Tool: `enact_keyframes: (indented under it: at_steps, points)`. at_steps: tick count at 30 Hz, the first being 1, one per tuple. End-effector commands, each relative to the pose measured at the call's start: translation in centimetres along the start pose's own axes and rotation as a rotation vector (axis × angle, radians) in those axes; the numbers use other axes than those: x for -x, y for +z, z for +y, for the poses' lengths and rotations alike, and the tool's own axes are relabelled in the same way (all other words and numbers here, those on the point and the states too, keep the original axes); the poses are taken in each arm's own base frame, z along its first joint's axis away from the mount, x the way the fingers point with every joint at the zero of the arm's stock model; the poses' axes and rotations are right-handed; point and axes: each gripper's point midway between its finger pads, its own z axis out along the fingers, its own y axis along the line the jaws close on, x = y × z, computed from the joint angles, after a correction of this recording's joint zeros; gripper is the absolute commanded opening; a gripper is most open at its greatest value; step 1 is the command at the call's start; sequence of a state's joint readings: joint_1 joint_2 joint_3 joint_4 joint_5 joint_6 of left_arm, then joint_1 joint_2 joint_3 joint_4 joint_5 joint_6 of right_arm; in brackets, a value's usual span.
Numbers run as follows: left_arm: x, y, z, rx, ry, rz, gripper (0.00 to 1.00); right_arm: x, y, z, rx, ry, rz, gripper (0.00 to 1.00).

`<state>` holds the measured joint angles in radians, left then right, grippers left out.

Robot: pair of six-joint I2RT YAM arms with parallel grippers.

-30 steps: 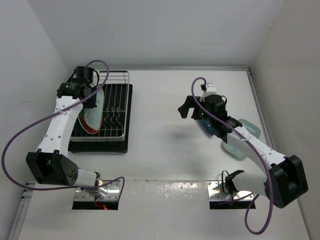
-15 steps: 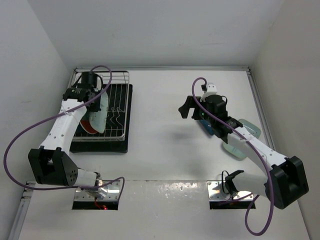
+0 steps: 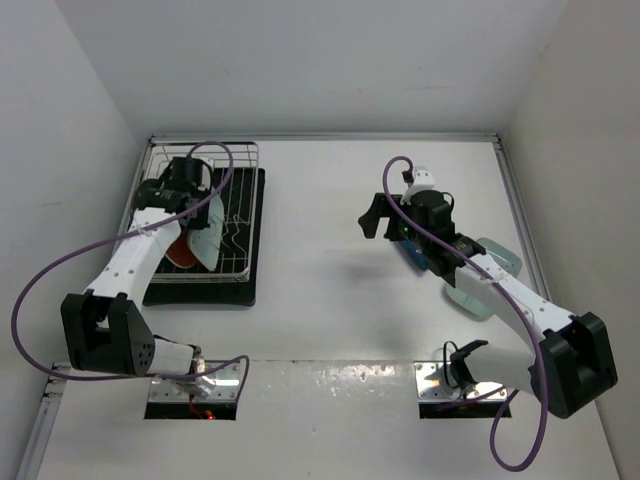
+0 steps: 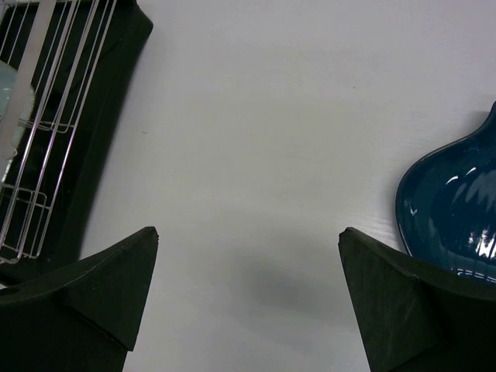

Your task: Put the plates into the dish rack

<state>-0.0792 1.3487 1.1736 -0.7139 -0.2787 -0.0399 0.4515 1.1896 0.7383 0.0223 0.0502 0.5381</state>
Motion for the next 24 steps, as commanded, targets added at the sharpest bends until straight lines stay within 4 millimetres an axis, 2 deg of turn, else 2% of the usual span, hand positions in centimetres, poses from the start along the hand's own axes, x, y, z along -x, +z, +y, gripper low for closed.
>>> enact_keyframes:
  at_steps: [1,2,7,8,10,11,12,16,17,20,22,23,24]
  points:
    - [-0.7,0.9,-0.8,-0.036,0.025,0.009,0.00,1.4,-0.5,0.5,0.011,-0.016,-0.050,0.98]
    - [-1.1,1.2,-0.8,-0.037,0.045,0.015,0.00,1.3,-0.5,0.4,0.008,-0.023,-0.048,0.99]
    - [-0.8,1.3,-0.2,-0.005,0.068,-0.023,0.00,1.5,-0.7,0.2,0.000,-0.025,-0.052,0.99]
    - [-0.8,1.3,-0.2,-0.005,0.068,-0.023,0.03,1.5,-0.7,0.2,0.000,-0.025,-0.052,0.99]
    - [-0.6,1.1,-0.4,-0.020,0.056,-0.026,0.13,1.3,-0.8,0.1,-0.006,-0.030,-0.051,0.99]
    - [-0.6,1.1,-0.8,-0.038,0.056,-0.027,0.29,1.4,-0.8,-0.1,-0.011,-0.025,-0.053,0.99]
    - [-0.6,1.1,-0.9,-0.047,0.056,-0.028,0.35,1.3,-0.8,-0.2,-0.013,-0.025,-0.053,0.99]
    - [0.0,0.5,-0.8,-0.048,0.034,-0.027,0.48,1.1,-0.7,-0.9,-0.044,0.011,-0.036,0.99]
    - [-0.4,0.4,-0.8,-0.049,0.038,-0.014,0.50,0.6,-0.7,-1.3,-0.056,0.021,-0.010,0.99]
    - [0.8,-0.3,-0.6,-0.047,0.032,-0.036,0.61,0.6,-1.0,-3.5,-0.123,0.081,0.006,0.99]
    - [1.9,-1.0,-0.3,-0.045,0.036,-0.062,0.67,-0.2,-1.6,-4.4,-0.167,0.131,0.046,0.99]
    - [2.1,-1.3,-0.2,-0.045,0.036,-0.062,0.69,0.5,-1.9,-6.9,-0.239,0.173,0.030,0.99]
    - [3.3,-1.9,0.0,-0.043,0.028,-0.093,0.73,-0.4,-2.5,-8.2,-0.289,0.200,0.069,0.99]
